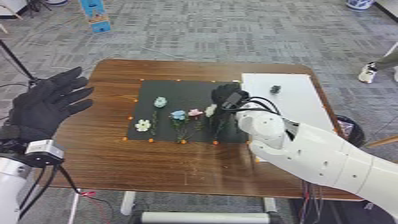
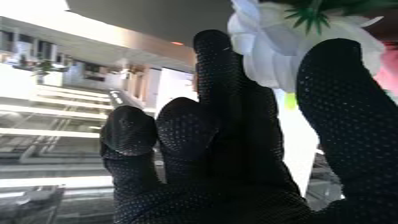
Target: Arrange flowers
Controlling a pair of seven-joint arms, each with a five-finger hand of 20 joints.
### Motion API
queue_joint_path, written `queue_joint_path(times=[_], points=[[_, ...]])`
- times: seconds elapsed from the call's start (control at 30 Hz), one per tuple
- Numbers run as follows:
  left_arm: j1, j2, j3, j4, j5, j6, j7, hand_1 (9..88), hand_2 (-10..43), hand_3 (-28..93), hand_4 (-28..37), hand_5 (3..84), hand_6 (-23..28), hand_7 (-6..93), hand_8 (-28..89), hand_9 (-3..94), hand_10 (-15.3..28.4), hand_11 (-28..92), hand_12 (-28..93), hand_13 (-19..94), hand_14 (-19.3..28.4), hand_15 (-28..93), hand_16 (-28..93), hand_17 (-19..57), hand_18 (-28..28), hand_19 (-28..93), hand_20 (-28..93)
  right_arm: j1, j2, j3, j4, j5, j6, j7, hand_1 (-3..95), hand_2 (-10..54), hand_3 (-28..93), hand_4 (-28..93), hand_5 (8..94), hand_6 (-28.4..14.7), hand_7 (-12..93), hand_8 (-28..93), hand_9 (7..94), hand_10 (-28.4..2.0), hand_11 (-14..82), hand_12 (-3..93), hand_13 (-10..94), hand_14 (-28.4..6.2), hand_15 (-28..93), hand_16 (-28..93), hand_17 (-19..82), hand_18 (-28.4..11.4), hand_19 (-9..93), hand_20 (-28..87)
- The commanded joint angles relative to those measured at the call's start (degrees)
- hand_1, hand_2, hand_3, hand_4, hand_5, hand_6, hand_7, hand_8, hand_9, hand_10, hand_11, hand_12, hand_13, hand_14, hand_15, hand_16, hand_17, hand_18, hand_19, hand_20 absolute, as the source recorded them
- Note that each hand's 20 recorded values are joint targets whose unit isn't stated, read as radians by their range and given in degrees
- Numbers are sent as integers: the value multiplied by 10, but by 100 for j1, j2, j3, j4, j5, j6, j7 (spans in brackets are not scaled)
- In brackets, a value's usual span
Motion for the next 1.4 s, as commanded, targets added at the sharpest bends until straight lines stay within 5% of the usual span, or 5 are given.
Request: queue_joint_path(times=[0.03,0.27,0.5,0.7,1.4], points=[[33,-40,-20,-24,-25,-19,-18,213,-43,699,-283,305,30,178,-84,282,126,214,190,231,151,273,19,-101,238,444,89,-43,72,490,-107,-122,-258,408,334,-95,845,-282,527,3,274,-131,574,-112,319,259,622,-75,848,330,333,-216,909,579],[44,-68,-25,-37,-25,28,-15,213,-42,699,-283,303,29,179,-84,283,126,216,189,232,153,276,19,-100,242,447,89,-346,467,1269,-469,264,-566,502,304,-95,841,-283,466,-28,242,-114,491,-135,316,267,587,-96,846,323,316,-222,905,576],[103,-127,-38,-68,-10,74,22,214,-41,699,-283,304,30,181,-85,285,127,217,188,234,153,276,18,-99,239,446,87,-301,783,1156,139,340,239,884,325,-95,862,-278,386,-64,186,-93,409,-147,209,225,560,-107,853,298,310,-223,895,557],[73,-128,41,-49,-15,59,15,214,-41,699,-283,306,30,180,-86,286,127,217,187,235,153,276,17,-99,239,447,87,-115,786,894,750,571,20,740,365,-95,894,-276,315,-78,152,-84,363,-137,156,201,559,-98,867,283,307,-219,888,543],[-2,-23,57,-24,-14,68,27,215,-39,699,-283,307,31,182,-86,289,128,218,186,237,153,279,17,-99,239,448,88,291,637,267,1687,1001,660,-459,401,-95,876,-282,412,-3,263,-134,494,-76,209,178,623,-70,872,287,347,-206,913,542]])
